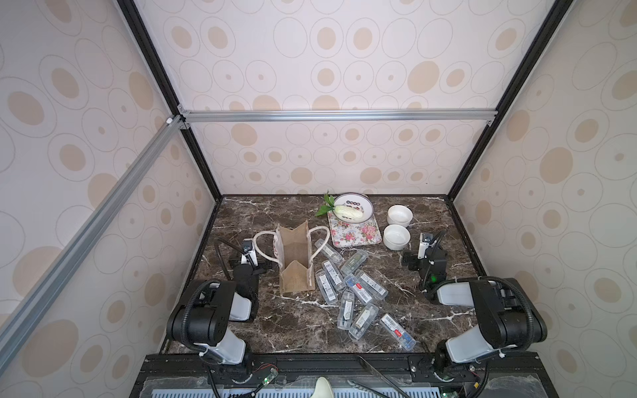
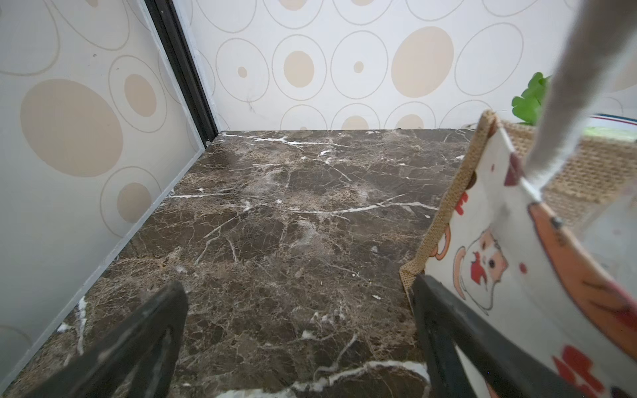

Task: Put the compass set into the canvas bag
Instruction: Pick up the compass set at the center of the board.

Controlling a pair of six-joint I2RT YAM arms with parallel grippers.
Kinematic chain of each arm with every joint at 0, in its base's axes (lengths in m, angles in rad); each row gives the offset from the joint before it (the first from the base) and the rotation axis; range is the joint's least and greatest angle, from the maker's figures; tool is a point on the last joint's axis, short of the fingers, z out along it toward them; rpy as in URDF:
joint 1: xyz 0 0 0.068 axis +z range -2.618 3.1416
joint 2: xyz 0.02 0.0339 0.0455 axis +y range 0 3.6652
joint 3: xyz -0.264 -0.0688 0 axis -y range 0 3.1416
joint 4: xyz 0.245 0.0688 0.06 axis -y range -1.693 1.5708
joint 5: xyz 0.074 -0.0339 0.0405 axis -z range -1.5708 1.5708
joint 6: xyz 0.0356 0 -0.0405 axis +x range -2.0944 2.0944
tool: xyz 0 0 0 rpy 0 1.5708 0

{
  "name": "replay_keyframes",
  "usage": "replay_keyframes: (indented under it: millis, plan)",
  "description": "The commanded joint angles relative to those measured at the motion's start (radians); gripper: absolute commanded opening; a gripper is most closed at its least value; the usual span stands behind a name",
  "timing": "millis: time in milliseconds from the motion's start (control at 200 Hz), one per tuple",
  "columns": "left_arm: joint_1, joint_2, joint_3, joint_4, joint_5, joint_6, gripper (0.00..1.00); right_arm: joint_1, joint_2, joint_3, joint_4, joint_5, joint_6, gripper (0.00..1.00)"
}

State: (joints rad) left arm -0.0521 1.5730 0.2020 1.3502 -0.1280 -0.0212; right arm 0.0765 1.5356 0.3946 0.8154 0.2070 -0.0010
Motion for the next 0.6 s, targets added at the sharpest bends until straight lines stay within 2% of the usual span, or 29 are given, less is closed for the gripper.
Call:
replay_keyframes:
  millis: [0,595]
  plan:
    - [0.003,0.005,0.003,0.043,0.029,0.03,1.0,-0.004,0.008,0.017,0.01,0.009,0.002,1.0]
    - [0.005,0.007,0.025,0.003,0.001,0.015,1.0,-0.003,0.009,0.017,0.01,0.009,0.003,1.0]
